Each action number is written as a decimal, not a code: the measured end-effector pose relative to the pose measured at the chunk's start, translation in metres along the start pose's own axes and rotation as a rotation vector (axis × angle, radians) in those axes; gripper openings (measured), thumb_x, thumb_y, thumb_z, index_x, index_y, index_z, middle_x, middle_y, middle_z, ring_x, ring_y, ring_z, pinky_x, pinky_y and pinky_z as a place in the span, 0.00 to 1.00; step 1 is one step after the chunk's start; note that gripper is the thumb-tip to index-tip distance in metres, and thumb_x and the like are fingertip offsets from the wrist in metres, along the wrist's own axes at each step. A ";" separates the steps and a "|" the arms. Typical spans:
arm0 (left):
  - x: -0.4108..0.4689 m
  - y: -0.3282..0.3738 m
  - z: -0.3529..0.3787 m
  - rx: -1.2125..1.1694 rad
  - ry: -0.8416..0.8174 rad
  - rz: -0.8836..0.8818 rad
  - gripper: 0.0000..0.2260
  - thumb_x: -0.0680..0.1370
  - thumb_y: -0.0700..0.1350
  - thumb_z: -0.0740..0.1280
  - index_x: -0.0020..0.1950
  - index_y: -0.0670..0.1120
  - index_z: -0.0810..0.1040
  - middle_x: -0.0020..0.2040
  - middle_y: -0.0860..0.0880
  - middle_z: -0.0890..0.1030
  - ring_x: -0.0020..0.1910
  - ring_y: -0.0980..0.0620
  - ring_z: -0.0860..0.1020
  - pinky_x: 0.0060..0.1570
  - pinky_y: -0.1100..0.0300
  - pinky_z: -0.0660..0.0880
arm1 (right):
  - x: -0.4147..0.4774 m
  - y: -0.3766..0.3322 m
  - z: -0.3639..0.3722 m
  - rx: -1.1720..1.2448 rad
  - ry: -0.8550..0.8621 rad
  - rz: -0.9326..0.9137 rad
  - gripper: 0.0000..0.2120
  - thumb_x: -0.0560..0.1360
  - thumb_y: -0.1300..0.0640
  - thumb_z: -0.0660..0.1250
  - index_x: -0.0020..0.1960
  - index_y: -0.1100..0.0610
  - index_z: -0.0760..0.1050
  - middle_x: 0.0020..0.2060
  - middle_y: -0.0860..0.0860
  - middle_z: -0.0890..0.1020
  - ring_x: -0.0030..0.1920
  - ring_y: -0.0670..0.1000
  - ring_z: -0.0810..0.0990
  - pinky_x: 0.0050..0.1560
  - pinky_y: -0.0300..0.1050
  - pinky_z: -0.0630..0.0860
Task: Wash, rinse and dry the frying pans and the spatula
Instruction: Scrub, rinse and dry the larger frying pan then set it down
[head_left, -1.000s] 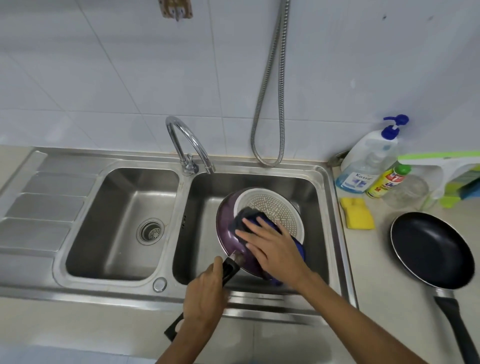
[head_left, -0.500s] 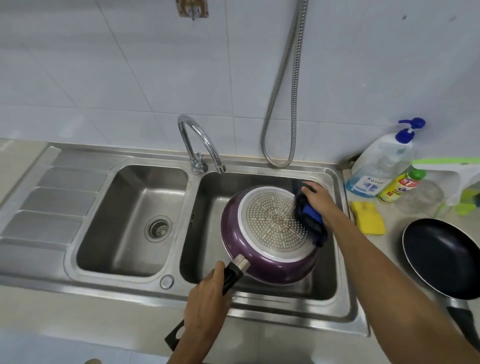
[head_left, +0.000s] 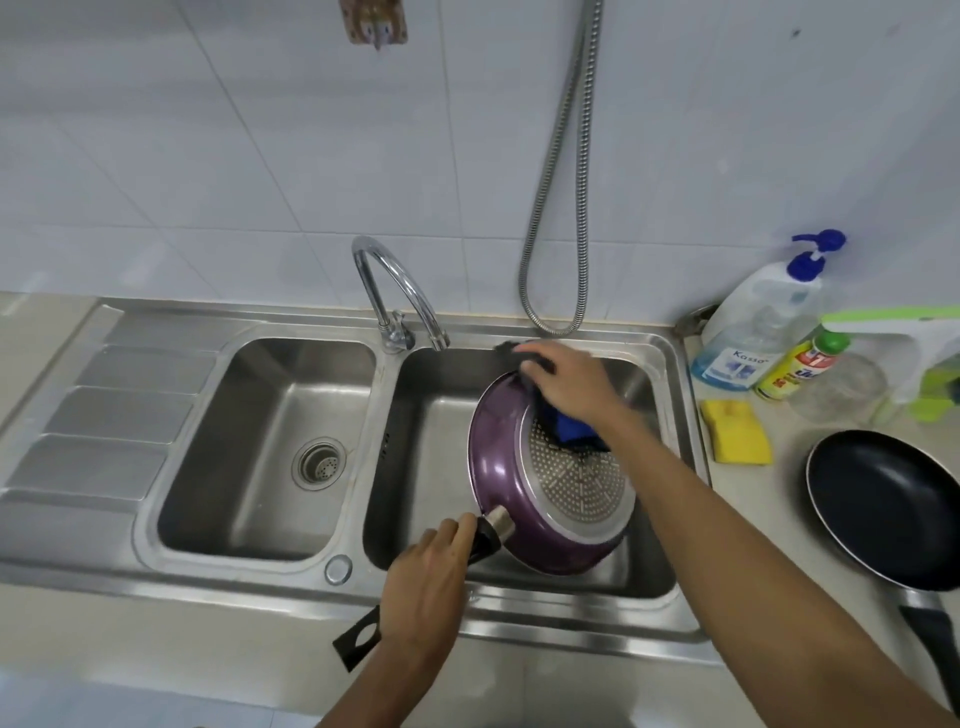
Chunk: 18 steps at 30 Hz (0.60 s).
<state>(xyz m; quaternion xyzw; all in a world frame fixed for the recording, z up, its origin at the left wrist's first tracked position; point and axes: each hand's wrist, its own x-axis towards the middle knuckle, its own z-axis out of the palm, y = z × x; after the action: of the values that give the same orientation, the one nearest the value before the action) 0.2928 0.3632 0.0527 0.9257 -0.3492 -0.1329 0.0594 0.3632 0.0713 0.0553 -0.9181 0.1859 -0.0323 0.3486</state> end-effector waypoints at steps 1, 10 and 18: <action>0.004 0.000 0.001 0.017 0.006 -0.011 0.28 0.61 0.33 0.78 0.54 0.50 0.71 0.38 0.53 0.78 0.31 0.54 0.75 0.28 0.63 0.67 | -0.007 -0.018 0.009 -0.078 -0.069 -0.103 0.14 0.80 0.47 0.63 0.64 0.40 0.78 0.62 0.43 0.81 0.63 0.49 0.78 0.64 0.49 0.73; 0.008 0.003 -0.001 0.001 0.008 -0.065 0.31 0.58 0.32 0.79 0.55 0.49 0.72 0.37 0.51 0.79 0.29 0.51 0.78 0.23 0.59 0.71 | -0.072 -0.059 0.049 -0.415 -0.242 -0.612 0.13 0.80 0.45 0.61 0.63 0.42 0.78 0.60 0.40 0.82 0.62 0.48 0.77 0.62 0.52 0.71; -0.012 0.000 -0.003 -0.142 0.036 -0.111 0.19 0.76 0.41 0.68 0.62 0.53 0.65 0.52 0.55 0.79 0.44 0.52 0.80 0.38 0.62 0.74 | 0.030 0.041 0.007 0.002 -0.015 0.200 0.14 0.81 0.51 0.63 0.65 0.46 0.78 0.66 0.48 0.80 0.67 0.55 0.76 0.68 0.48 0.69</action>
<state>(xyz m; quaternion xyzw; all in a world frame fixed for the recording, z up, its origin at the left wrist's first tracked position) 0.2853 0.3713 0.0579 0.9393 -0.2857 -0.1438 0.1237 0.3795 0.0364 0.0205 -0.8947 0.2741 0.0094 0.3525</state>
